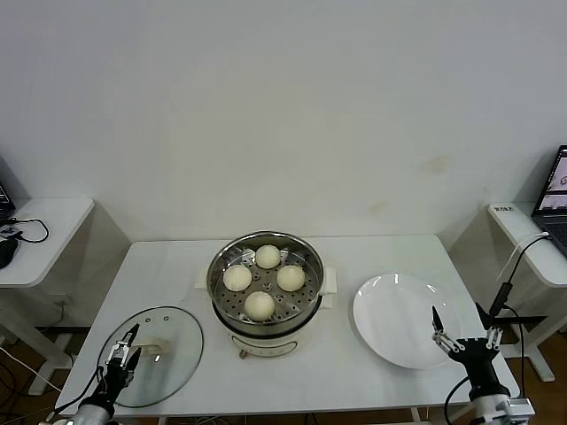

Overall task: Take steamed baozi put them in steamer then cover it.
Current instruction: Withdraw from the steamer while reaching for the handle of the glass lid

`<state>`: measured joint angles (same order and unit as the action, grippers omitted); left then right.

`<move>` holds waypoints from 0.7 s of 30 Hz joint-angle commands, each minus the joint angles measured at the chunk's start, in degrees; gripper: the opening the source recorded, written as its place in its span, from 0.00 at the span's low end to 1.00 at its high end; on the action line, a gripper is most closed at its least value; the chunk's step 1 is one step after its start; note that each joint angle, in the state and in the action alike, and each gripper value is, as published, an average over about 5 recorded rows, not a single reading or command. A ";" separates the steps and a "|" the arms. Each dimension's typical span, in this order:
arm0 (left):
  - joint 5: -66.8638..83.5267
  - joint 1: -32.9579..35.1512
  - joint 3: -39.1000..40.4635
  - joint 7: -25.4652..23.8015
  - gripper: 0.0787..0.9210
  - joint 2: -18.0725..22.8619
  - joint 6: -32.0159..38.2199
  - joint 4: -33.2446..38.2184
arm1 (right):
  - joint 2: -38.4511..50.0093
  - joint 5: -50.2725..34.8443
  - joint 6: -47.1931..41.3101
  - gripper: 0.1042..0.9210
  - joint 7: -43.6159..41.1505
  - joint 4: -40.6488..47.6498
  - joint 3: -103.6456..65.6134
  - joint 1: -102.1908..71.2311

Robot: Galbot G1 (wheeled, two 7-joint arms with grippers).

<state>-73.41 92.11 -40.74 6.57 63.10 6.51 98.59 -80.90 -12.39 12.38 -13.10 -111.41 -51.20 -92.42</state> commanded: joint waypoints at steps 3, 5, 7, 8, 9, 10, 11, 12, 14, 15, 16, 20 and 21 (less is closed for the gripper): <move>-0.79 -4.50 2.12 -1.18 0.88 -0.35 -0.37 -3.44 | -1.11 0.45 0.35 0.88 -0.24 0.10 -0.06 -0.85; -0.59 -5.27 2.10 -1.20 0.88 -0.49 -0.45 -4.00 | -1.28 0.58 0.39 0.88 -0.32 0.10 0.08 -0.93; -0.16 -5.86 2.03 -1.29 0.88 -0.75 -0.54 -4.39 | -1.49 0.78 0.47 0.88 -0.41 0.17 0.26 -1.06; 0.06 -6.08 2.02 -1.35 0.88 -0.90 -0.60 -4.54 | -1.58 0.87 0.51 0.88 -0.45 0.23 0.34 -1.12; 0.26 -6.31 2.01 -1.41 0.88 -1.05 -0.64 -4.73 | -1.69 1.00 0.56 0.88 -0.49 0.34 0.43 -1.15; 0.49 -6.53 2.02 -1.49 0.88 -1.17 -0.67 -4.94 | -1.80 1.12 0.61 0.88 -0.51 0.45 0.51 -1.16; 0.71 -6.72 2.06 -1.57 0.88 -1.27 -0.69 -5.18 | -1.89 1.19 0.64 0.88 -0.53 0.53 0.58 -1.15; 0.91 -6.93 2.11 -1.66 0.88 -1.35 -0.72 -5.43 | -1.99 1.25 0.66 0.88 -0.55 0.61 0.64 -1.13; 1.40 -7.28 2.30 -1.90 0.88 -1.43 -0.79 -5.90 | -2.14 1.31 0.65 0.88 -0.62 0.65 0.72 -1.10; 1.58 -7.42 2.41 -1.98 0.88 -1.45 -0.83 -6.12 | -2.18 1.29 0.62 0.88 -0.65 0.63 0.75 -1.09; 1.71 -7.56 2.52 -2.03 0.88 -1.45 -0.85 -6.33 | -2.21 1.28 0.59 0.88 -0.69 0.60 0.77 -1.09; 2.00 -8.24 2.67 -1.93 0.88 -1.37 -0.87 -7.11 | -2.28 1.33 0.49 0.88 -0.81 0.62 0.82 -1.07; 2.08 -8.45 2.67 -1.92 0.88 -1.36 -0.89 -7.24 | -2.32 1.37 0.49 0.88 -0.83 0.65 0.85 -1.06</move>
<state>-71.97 85.21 -38.39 4.81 61.85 5.64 92.78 -83.00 -11.15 12.90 -13.84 -110.89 -50.34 -93.35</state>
